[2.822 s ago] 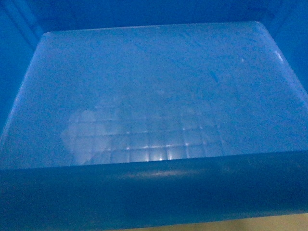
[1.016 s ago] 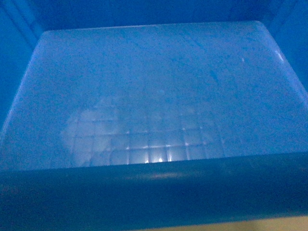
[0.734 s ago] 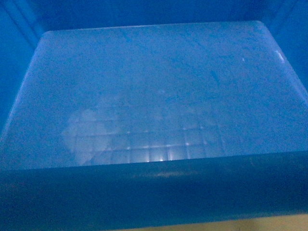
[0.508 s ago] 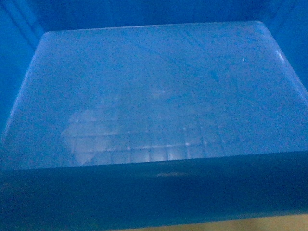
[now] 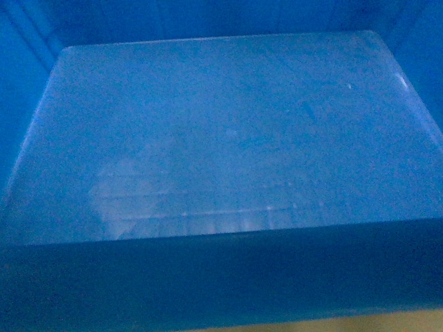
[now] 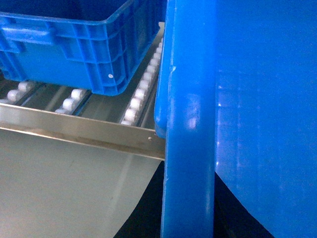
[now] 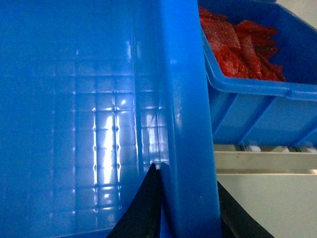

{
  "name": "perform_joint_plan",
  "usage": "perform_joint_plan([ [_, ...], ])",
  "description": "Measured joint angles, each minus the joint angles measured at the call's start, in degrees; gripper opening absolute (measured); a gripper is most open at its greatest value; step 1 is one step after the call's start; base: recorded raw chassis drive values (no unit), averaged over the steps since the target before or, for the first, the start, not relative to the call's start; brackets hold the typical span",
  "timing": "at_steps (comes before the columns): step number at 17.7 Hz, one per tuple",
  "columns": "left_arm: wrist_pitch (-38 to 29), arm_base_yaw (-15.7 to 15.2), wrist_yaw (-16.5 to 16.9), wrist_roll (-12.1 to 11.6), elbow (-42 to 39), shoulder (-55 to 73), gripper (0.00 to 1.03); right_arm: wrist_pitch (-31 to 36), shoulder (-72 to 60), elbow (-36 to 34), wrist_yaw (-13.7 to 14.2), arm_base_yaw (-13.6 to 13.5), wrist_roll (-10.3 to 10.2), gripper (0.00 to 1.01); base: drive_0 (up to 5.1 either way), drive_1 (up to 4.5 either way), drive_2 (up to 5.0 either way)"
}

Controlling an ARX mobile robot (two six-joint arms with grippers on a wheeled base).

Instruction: Place box next to blue box on left shelf

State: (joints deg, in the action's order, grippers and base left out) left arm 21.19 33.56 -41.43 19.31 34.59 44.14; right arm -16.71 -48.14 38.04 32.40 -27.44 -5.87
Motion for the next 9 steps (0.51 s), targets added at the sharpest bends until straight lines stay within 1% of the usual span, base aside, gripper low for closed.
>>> perform_joint_plan([
  [9,0.1,0.0,0.0,0.0,0.0,0.0,0.11,-0.1,-0.1,0.0,0.0,0.0,0.0,0.16,0.0,4.20,-4.2],
])
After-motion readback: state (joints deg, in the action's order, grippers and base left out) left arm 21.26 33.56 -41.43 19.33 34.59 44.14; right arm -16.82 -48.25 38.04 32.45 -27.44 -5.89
